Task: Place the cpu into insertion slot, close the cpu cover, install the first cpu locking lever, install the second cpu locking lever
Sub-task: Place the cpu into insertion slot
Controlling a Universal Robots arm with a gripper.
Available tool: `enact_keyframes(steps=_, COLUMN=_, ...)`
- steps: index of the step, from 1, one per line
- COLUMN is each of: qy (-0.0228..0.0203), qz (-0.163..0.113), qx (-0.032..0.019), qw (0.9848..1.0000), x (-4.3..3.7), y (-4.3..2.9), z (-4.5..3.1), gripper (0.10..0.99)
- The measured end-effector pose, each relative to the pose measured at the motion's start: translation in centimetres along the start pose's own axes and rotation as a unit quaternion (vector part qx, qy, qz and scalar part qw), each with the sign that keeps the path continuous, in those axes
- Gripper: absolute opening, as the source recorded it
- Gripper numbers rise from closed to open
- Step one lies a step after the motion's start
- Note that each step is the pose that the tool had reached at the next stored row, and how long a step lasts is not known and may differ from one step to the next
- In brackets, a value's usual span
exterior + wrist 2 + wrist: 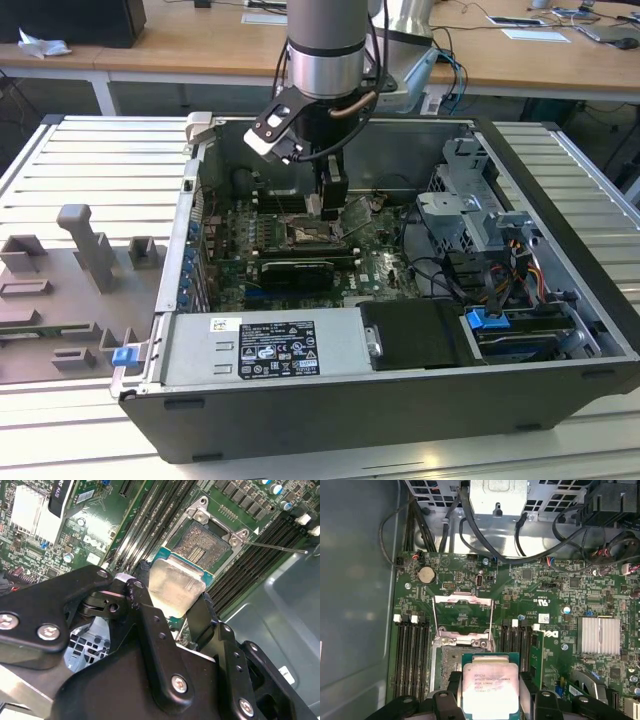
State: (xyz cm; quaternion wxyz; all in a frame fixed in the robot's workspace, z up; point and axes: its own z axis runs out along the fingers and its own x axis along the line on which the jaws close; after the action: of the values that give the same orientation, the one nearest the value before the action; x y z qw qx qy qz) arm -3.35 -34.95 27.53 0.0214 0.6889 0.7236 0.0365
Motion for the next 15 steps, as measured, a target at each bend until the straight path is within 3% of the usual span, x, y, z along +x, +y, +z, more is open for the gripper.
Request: enact_keyframes(steps=15, qy=0.0, qz=0.0, qx=0.0, qw=1.0, x=-0.01, y=-0.04, z=0.45, gripper=0.541)
